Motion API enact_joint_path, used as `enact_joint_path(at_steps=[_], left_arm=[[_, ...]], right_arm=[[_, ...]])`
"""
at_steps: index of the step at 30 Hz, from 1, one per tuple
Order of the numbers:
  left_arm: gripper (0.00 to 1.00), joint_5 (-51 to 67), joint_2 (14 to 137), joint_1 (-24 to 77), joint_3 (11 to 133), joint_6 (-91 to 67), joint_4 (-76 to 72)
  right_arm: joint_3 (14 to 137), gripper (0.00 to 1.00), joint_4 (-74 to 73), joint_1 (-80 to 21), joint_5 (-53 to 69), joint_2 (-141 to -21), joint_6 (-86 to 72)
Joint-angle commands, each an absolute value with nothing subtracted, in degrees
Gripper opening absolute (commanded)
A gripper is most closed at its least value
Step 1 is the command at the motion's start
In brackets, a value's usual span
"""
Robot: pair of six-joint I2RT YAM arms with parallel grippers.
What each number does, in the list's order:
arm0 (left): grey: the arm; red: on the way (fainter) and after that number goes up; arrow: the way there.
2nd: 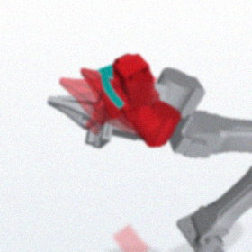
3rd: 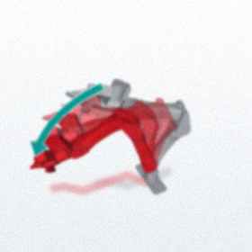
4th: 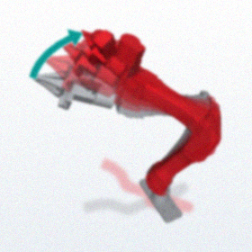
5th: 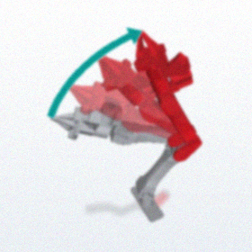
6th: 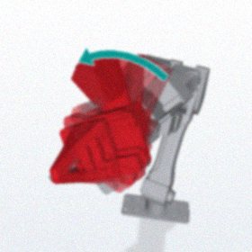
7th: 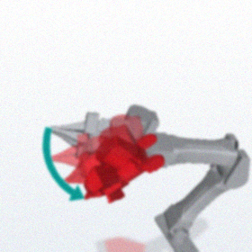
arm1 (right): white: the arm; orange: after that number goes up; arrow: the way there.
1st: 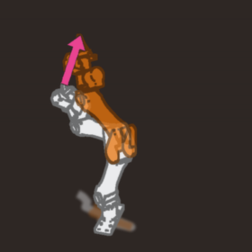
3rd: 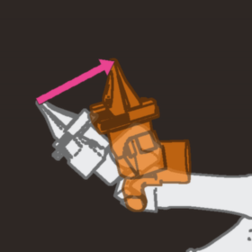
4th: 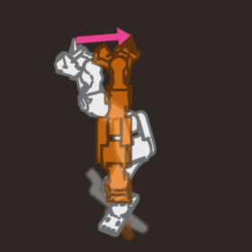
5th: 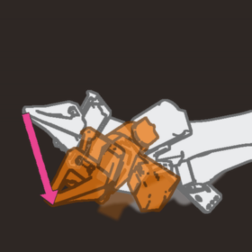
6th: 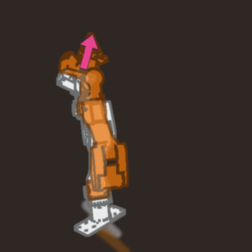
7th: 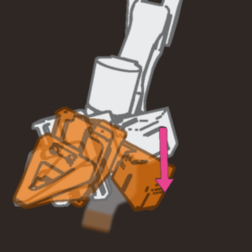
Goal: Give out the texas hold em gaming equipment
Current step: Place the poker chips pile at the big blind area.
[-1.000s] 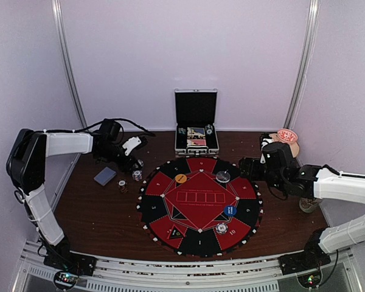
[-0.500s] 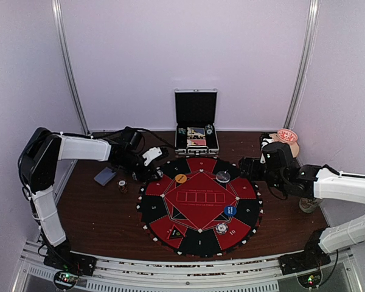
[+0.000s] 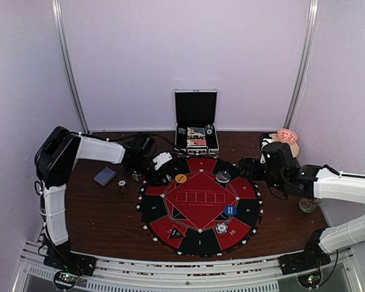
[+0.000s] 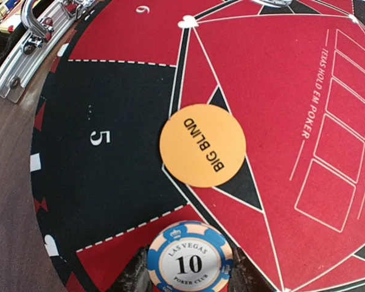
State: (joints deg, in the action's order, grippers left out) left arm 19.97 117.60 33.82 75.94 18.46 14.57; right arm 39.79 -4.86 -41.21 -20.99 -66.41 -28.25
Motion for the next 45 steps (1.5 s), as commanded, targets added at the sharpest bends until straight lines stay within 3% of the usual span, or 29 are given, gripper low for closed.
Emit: enact_joint_path(at_steps=[1, 14, 16, 21, 24, 35, 45], left_arm=[[0.27, 18.8, 119.3, 34.1, 78.3, 17.6, 12.3], [0.32, 20.3, 120.7, 34.5, 78.6, 17.9, 12.6], [0.38, 20.3, 120.7, 34.5, 78.7, 18.1, 13.2], [0.69, 19.5, 119.7, 34.5, 78.3, 18.1, 13.6], [0.77, 18.9, 118.1, 34.4, 77.7, 18.1, 13.9], [0.90, 16.9, 107.4, 30.0, 73.5, 19.5, 16.0], [0.90, 19.0, 106.5, 22.3, 72.3, 21.8, 20.2]], right_arm=[[39.2, 0.99, -4.1, -40.9, -21.1, -66.4, -27.5], [39.2, 0.99, -4.1, -40.9, -21.1, -66.5, -27.5], [39.3, 0.99, -4.1, -40.9, -21.1, -66.4, -27.4], [39.2, 0.99, -4.2, -40.9, -21.1, -66.4, -27.4], [39.2, 0.99, -4.1, -40.9, -21.0, -66.3, -27.5], [39.2, 0.99, -4.2, -40.9, -20.7, -66.0, -27.4], [39.2, 0.99, -4.0, -40.9, -20.6, -66.5, -27.4]])
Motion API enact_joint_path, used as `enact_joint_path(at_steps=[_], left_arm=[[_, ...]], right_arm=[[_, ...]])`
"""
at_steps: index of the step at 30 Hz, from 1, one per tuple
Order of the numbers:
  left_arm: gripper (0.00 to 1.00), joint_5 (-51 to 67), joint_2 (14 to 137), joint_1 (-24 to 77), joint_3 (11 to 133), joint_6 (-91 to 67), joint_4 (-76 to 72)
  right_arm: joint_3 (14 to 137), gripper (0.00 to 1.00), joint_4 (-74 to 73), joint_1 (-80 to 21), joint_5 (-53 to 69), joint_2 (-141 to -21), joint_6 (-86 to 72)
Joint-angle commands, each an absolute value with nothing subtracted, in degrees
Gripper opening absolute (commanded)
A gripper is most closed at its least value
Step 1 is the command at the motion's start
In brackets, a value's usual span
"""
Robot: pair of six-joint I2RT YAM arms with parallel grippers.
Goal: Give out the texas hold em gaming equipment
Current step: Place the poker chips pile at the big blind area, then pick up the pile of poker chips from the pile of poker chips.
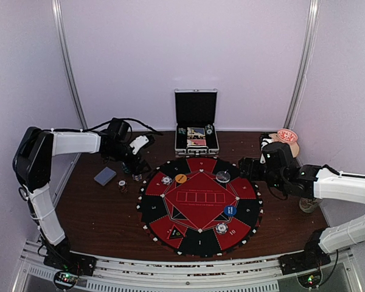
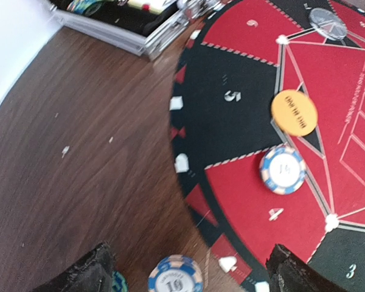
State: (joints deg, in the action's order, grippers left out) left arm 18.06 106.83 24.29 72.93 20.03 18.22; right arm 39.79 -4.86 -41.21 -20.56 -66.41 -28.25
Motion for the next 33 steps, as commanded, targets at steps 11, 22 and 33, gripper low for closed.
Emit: enact_joint_path(at_steps=[11, 22, 33], left_arm=[[0.82, 16.8, 109.5, 21.4, 72.4, 22.9, 21.0], [0.79, 12.6, 110.1, 21.3, 70.8, 22.8, 19.6], [0.75, 12.3, 111.5, 21.3, 71.3, 23.0, 19.5]], right_arm=[[39.2, 0.99, -4.0, -40.9, -20.6, -66.4, -27.4], [39.2, 0.99, -4.0, -40.9, -20.5, -66.2, -27.4], [39.1, 0.99, -4.0, -40.9, -20.4, -66.2, -27.5]])
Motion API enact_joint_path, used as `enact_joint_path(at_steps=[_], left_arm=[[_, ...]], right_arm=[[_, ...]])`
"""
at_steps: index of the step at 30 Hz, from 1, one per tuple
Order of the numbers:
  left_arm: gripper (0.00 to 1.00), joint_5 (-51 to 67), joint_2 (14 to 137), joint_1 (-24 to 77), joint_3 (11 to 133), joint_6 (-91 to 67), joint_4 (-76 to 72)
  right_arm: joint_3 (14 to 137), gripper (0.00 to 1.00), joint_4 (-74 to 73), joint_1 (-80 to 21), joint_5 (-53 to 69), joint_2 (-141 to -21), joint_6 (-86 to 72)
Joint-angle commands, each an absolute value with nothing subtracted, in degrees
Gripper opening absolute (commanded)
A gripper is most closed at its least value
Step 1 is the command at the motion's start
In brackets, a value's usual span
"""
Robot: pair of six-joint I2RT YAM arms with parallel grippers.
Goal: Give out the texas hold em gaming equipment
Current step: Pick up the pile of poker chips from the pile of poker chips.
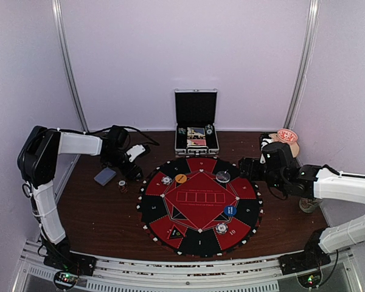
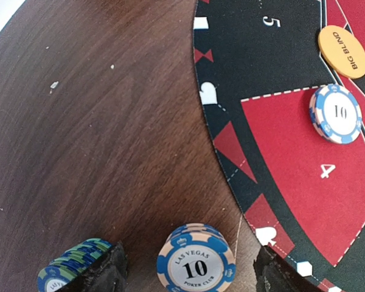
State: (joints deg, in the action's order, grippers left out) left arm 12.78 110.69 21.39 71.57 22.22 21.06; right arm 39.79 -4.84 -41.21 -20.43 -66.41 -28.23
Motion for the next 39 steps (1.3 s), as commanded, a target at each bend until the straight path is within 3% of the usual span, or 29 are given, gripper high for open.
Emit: enact_joint_path(at_steps=[1, 14, 39], left_arm=[[0.74, 12.3, 111.6, 21.3, 71.3, 23.0, 19.6], [0.67, 12.3, 111.8, 21.3, 71.3, 23.6, 20.2], [0.61, 11.6, 112.1, 21.3, 71.4, 24.2, 20.9]], right_arm=[[39.1, 0.99, -4.0, -40.9, -20.5, -66.2, -27.4], [39.2, 0.99, -4.0, -40.9, -20.4, -66.0, -27.3], [39.2, 0.99, -3.9, -40.9, -20.3, -66.2, -27.2]])
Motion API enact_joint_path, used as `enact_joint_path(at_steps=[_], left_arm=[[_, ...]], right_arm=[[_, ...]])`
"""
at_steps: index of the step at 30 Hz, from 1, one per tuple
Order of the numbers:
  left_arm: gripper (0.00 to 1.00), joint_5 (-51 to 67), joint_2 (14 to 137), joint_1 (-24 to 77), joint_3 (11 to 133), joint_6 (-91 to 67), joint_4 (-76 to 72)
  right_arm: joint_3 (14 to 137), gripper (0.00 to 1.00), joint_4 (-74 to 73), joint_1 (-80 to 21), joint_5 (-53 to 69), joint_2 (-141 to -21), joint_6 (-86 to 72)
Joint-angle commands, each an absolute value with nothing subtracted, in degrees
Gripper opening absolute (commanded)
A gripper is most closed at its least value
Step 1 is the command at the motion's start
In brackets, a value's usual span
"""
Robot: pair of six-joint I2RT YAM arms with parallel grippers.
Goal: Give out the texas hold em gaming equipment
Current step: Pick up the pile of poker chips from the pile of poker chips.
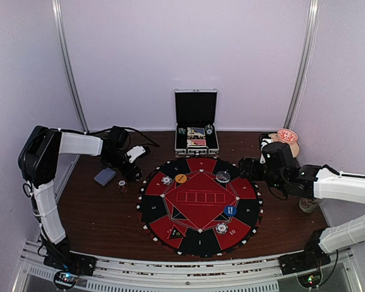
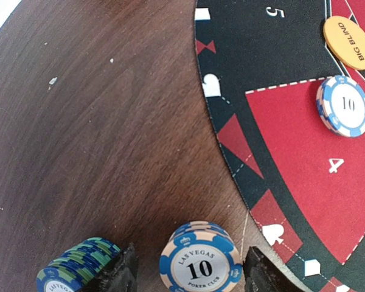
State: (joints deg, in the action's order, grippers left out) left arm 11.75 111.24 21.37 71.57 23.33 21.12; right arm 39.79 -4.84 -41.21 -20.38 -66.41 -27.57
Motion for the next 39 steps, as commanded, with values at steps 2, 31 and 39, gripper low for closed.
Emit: enact_joint_path(at_steps=[2, 31, 39], left_arm=[[0.60, 11.8, 112.1, 21.3, 71.5, 24.3, 21.1], [0.25, 13.4, 110.8, 21.4, 71.6, 24.7, 22.1], [0.21, 14.7, 106.7, 22.1, 72.7, 24.3, 23.5]], right_arm=[[39.1, 0.99, -3.9, -40.9, -20.3, -66.2, -27.2], [39.1, 0.99, -4.0, -40.9, -20.4, -65.9, -27.2], [39.0, 0.99, -4.0, -40.9, -20.8, -66.0, -27.3]])
